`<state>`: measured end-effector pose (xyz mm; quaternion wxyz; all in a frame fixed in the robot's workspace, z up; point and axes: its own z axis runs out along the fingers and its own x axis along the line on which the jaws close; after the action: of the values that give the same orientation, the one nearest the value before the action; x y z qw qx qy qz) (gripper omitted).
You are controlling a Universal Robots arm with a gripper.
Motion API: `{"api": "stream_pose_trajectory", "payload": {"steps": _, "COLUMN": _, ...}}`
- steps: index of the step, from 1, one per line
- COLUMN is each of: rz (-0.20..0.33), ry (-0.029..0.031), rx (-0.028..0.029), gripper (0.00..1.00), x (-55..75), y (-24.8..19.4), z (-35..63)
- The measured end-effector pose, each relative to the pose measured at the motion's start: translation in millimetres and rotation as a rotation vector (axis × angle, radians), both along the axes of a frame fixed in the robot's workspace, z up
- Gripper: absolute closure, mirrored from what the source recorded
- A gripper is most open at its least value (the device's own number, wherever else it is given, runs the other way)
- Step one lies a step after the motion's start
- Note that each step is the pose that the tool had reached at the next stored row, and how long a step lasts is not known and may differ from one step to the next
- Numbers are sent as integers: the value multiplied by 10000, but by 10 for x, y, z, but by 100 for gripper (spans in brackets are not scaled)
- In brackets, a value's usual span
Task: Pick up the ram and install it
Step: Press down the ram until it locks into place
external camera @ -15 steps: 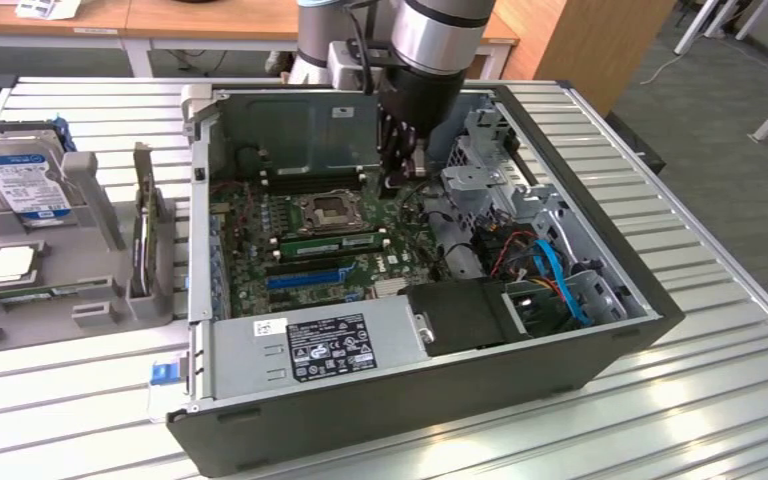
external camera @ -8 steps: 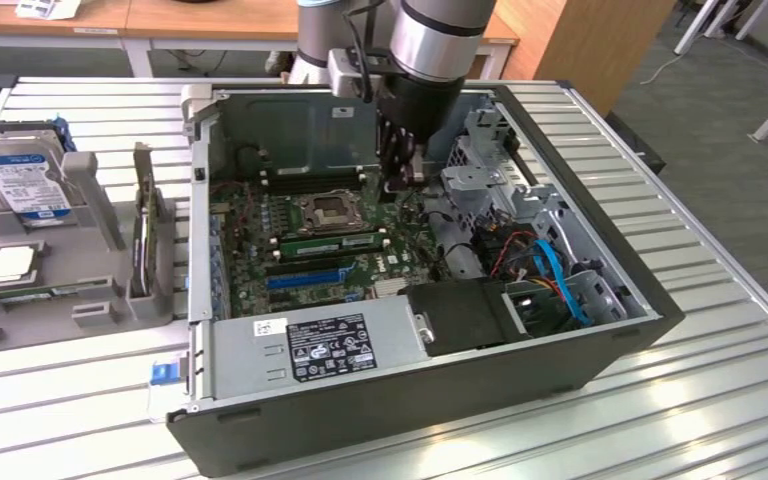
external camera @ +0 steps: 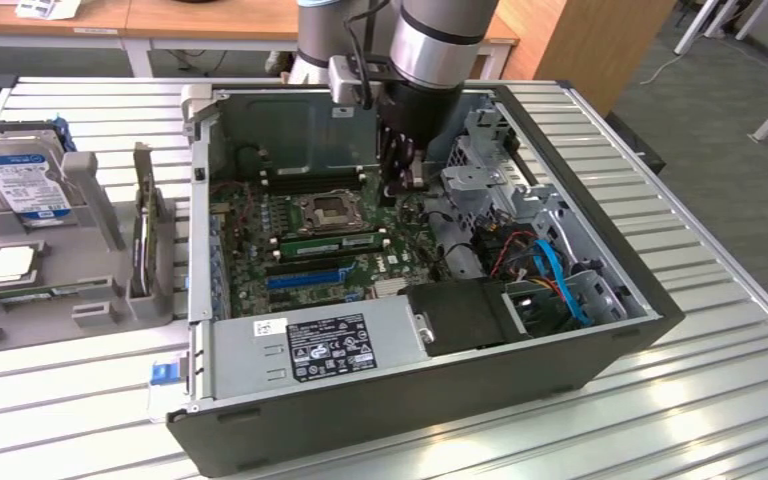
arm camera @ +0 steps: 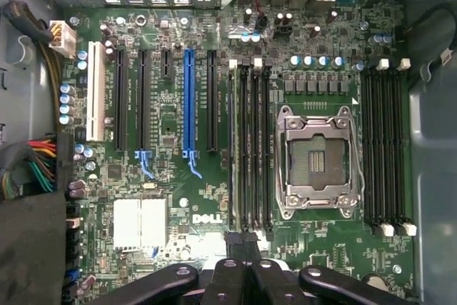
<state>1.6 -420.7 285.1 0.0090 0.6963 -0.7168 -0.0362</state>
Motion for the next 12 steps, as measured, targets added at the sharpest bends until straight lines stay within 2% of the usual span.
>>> {"api": "stream_pose_trajectory", "payload": {"steps": 12, "rz": -47, "ry": 0, "rx": -1, "gripper": 90, "x": 6, "y": -2, "z": -110}}
